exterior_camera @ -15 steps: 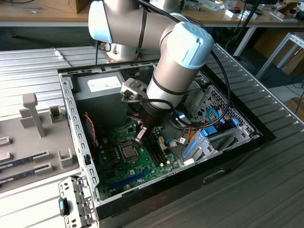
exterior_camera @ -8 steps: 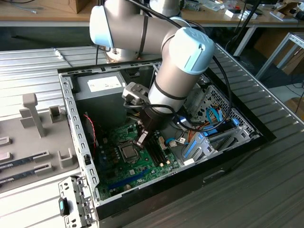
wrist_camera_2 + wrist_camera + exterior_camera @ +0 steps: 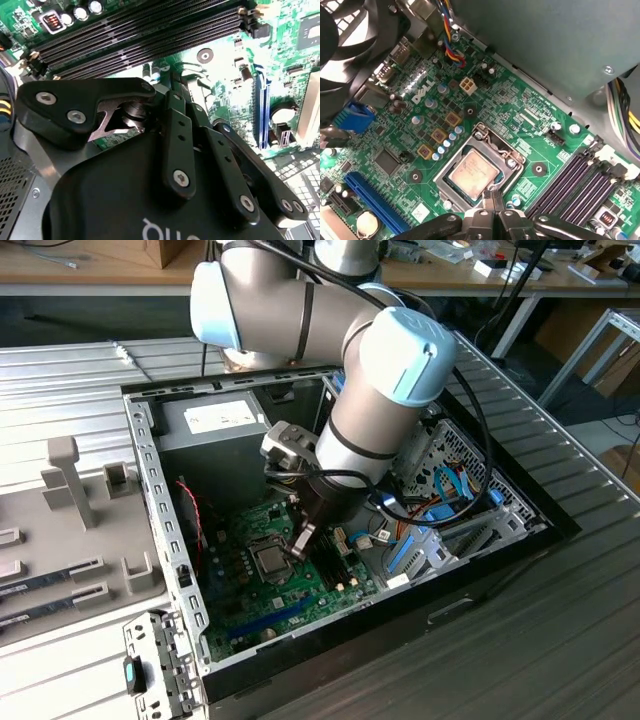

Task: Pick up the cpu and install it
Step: 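Install the first cpu locking lever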

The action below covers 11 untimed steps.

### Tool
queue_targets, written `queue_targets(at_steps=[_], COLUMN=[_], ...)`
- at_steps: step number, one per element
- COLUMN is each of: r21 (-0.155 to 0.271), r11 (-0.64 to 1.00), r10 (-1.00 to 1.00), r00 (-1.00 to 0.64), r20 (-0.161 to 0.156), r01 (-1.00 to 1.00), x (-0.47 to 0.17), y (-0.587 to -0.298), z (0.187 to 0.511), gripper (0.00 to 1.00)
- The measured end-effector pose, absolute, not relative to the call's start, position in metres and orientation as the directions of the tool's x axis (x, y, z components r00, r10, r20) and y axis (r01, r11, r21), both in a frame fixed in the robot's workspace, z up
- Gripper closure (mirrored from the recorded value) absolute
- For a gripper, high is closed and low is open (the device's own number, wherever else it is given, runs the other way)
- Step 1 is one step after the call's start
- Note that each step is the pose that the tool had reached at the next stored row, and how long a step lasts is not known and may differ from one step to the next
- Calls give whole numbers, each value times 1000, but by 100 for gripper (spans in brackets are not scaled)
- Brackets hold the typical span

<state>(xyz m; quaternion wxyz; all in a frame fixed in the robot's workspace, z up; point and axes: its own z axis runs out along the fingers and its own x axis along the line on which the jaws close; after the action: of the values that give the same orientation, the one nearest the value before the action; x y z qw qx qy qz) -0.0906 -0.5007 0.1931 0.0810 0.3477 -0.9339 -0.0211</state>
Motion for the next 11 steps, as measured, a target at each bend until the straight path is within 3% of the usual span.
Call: queue_targets(at_steps=[11], r21=[113], r11=[757], r10=[-653], r00=[-747], r20=[127], r01=[-643], x=[-82], y=[-505], z=[193], gripper=[89])
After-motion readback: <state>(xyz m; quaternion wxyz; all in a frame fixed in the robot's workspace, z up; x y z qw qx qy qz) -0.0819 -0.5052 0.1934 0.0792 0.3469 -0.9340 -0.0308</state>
